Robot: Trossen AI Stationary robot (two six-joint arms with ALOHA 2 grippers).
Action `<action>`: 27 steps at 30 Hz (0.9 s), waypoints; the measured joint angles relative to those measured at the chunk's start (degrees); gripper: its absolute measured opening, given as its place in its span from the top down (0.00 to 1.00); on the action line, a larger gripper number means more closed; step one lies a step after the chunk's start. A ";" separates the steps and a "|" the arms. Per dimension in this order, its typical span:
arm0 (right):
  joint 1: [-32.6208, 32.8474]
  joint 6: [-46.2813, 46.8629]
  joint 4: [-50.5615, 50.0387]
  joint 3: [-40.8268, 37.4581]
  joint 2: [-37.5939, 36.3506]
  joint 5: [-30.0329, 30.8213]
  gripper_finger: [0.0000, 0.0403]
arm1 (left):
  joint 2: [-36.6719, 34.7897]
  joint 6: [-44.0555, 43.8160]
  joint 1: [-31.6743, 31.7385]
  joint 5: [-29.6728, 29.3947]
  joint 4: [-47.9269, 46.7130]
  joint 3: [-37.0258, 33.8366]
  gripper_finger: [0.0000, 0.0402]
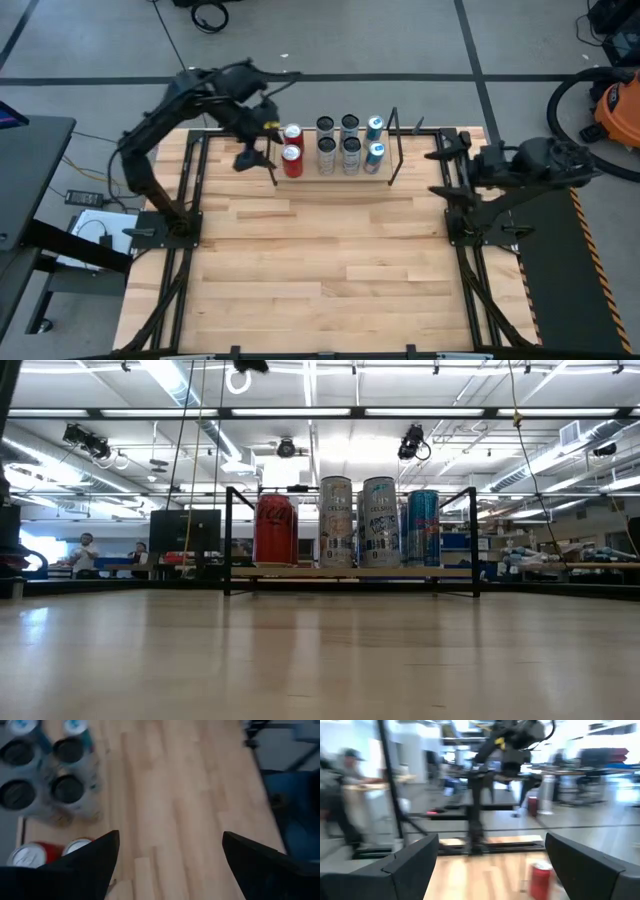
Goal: Place canned beverage on shelf
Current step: Return to Home Position
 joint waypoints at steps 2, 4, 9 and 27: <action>0.00 0.65 -1.77 0.00 -1.94 -3.20 0.07 | -1.90 1.12 -0.06 2.20 -1.04 0.00 0.12; 0.00 0.67 -3.69 0.00 -3.50 -4.05 0.07 | -3.42 2.27 -0.09 5.14 -2.39 0.00 0.12; 0.00 1.98 -12.45 -0.04 -5.95 -2.56 0.07 | -6.39 5.51 -0.04 13.46 -2.87 0.00 0.12; 0.00 6.11 -7.94 -15.87 -21.52 0.19 0.07 | -14.92 9.82 0.29 16.68 -2.47 -13.74 0.12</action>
